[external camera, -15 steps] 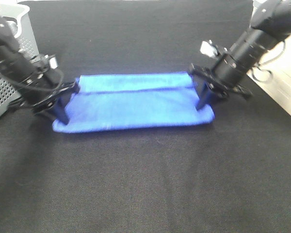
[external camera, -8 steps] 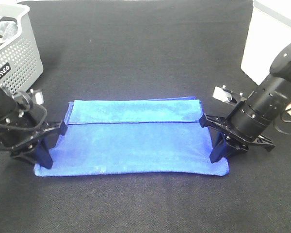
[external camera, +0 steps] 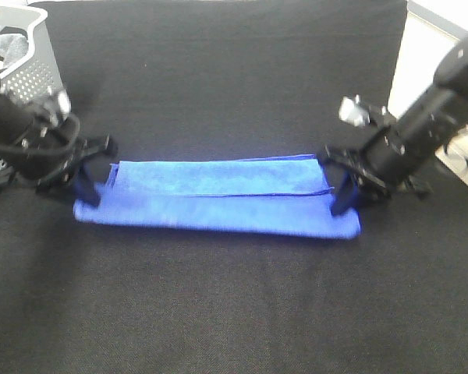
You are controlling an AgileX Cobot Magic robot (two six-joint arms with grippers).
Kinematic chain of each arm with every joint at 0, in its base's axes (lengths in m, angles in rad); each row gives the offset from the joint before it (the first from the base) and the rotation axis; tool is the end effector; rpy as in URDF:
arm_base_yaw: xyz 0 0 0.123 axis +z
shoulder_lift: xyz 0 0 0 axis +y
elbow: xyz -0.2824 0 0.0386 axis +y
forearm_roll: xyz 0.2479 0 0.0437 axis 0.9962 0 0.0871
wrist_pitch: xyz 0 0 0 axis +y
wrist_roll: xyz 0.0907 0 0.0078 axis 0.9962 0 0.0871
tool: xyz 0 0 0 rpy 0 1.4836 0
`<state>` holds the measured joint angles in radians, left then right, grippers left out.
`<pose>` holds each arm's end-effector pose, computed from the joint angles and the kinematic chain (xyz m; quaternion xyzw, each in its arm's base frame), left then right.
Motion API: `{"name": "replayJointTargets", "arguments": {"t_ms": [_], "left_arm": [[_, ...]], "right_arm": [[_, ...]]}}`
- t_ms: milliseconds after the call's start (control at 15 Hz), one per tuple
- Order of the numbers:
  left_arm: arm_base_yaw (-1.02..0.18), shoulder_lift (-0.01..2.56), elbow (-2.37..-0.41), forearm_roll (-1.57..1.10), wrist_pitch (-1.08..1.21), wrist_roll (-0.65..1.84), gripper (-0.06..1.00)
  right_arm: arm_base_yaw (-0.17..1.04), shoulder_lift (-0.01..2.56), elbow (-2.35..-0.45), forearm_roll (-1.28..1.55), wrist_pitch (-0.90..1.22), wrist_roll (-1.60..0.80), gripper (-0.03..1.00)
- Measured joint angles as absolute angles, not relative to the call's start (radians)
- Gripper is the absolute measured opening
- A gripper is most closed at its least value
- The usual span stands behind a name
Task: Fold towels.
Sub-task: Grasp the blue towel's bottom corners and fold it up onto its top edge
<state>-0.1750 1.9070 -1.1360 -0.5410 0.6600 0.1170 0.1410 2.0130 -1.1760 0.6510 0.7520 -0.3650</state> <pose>0.3527 -0.0916 0.1529 -0.0499 0.9751 -0.1898 0.1037 0.3601 0.0892 0.1254 -0.0183 0.9733 0.2213 0.0578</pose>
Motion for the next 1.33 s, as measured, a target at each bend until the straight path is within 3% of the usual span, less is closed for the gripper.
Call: {"name": "replayJointTargets", "arguments": {"t_ms": [667, 867, 933, 1067, 1200, 1267, 1333], "left_arm": [[-0.174, 2.065, -1.328, -0.530, 0.568, 0.091, 0.01], [-0.174, 2.095, -1.327, -0.533, 0.530, 0.091, 0.01], [-0.174, 2.095, -1.327, -0.536, 0.521, 0.091, 0.04], [-0.174, 2.096, -1.327, -0.539, 0.521, 0.091, 0.22], [-0.173, 2.097, -1.327, -0.541, 0.522, 0.091, 0.59], [-0.173, 2.097, -1.327, -0.541, 0.525, 0.091, 0.72], [-0.173, 2.097, -1.327, -0.537, 0.527, 0.086, 0.79]], "right_arm": [[0.141, 2.226, -1.555, 0.635, 0.804, -0.337, 0.00], [0.141, 2.252, -1.566, 0.633, 0.803, -0.331, 0.00], [0.141, 2.256, -1.567, 0.633, 0.803, -0.331, 0.05], [0.141, 2.261, -1.570, 0.633, 0.804, -0.321, 0.31], [0.140, 2.261, -1.572, 0.633, 0.812, -0.307, 0.61], [0.140, 2.256, -1.572, 0.633, 0.823, -0.305, 0.71], [0.140, 2.242, -1.572, 0.625, 0.837, -0.305, 0.75]]}}
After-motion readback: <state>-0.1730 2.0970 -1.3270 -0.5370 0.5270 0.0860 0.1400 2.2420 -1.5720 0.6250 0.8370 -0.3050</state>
